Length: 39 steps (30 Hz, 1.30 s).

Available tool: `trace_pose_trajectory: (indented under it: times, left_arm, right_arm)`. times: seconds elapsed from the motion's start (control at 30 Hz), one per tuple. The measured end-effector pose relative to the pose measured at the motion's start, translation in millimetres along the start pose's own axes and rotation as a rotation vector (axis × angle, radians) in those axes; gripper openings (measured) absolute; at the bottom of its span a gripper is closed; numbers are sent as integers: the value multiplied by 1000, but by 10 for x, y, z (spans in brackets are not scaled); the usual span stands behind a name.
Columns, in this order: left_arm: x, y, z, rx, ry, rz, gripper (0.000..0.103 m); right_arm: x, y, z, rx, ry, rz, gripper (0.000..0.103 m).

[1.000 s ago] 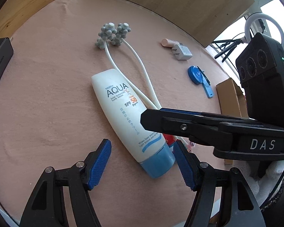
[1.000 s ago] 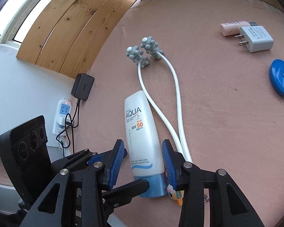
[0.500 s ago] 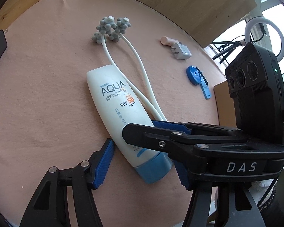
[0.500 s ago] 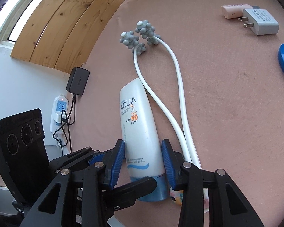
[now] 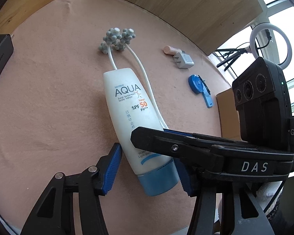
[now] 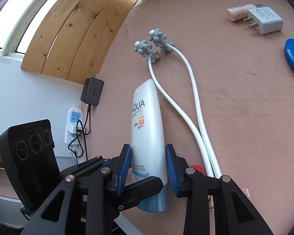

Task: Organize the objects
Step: 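Close the right tool on the AQUA tube and lift it, then carry the AQUA tube into the box and open the right tool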

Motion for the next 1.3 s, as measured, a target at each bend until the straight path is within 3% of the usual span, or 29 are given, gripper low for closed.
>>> trace_pose_trajectory:
  times: [0.1,0.6,0.87,1.0,1.3]
  left_arm:
    - [88,99,-37,16,-15,19,56]
    - [1254,133,-106,24,-188,149,55]
    - [2006,40,28,3,-303,206,55]
    - [2416,-28,137,-11,-360,240,55]
    - [3094,-295,380,-70,-443,304,55]
  right_arm:
    - [-52,137,-2,41,5,-42,32]
    - [158,1301,208,268,-22,-24,30]
    - [468,1951,451,392,-70,23,30]
    - [615,2313,621,469,-125,109,30]
    - [891,2853,957,561,-204,171,29]
Point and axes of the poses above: each gripper's, at about its wrist camera, not at the fingertips, and y roughly against the way its jaws point, x to its right, z to its underside, the point moved 5 cm from there along -y, roughly the way its jaws point, and after that the axes turned 14 degrees about -z, right-handed, at the moved point
